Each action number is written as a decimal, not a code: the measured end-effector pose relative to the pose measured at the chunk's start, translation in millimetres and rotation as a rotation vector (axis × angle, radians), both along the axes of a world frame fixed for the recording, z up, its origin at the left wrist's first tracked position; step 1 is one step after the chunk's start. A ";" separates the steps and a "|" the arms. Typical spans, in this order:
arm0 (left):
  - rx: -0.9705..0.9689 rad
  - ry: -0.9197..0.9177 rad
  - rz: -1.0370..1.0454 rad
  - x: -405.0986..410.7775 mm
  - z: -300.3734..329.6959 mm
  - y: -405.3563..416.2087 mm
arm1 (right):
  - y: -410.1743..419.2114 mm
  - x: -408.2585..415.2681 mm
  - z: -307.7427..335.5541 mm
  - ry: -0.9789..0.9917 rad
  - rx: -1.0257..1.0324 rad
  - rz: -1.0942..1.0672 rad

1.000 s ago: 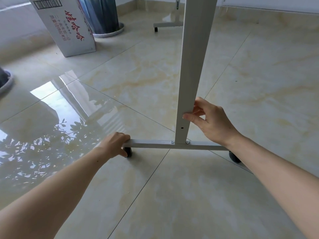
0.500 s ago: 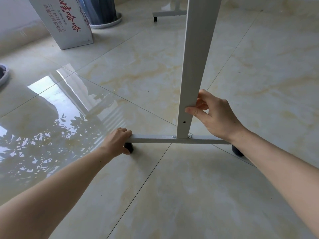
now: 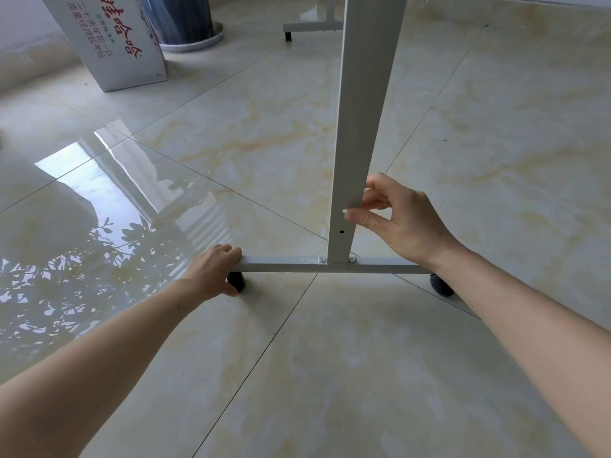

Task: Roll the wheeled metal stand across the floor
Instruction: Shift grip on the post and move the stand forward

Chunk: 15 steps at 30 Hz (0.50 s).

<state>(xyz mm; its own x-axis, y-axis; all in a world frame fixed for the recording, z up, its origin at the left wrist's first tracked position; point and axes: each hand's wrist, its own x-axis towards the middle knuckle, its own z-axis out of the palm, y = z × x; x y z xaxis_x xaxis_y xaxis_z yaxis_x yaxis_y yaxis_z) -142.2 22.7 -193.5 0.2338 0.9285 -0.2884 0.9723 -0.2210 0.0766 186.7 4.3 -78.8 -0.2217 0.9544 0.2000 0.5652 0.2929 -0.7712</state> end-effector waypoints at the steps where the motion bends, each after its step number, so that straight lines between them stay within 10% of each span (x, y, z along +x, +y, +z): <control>1: -0.026 -0.022 0.010 -0.6 2.1 -0.2 | -0.7 6.2 -3.2 -0.035 -0.018 0.000; 9: 0.046 -0.247 0.078 -13.7 16.8 2.0 | -11.2 108.7 -53.0 -0.768 -0.386 -0.224; 15: 0.087 -0.118 -0.018 -10.5 24.2 5.3 | -17.8 121.1 -64.1 -0.816 -0.434 -0.210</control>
<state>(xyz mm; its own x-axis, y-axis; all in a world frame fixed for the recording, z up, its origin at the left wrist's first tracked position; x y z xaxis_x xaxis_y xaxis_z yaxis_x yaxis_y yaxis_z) -152.8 27.9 -169.3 0.2781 0.9442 -0.1763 0.9535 -0.2492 0.1694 307.8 -13.5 -142.8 0.0484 0.9451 -0.3231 0.9866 -0.0957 -0.1323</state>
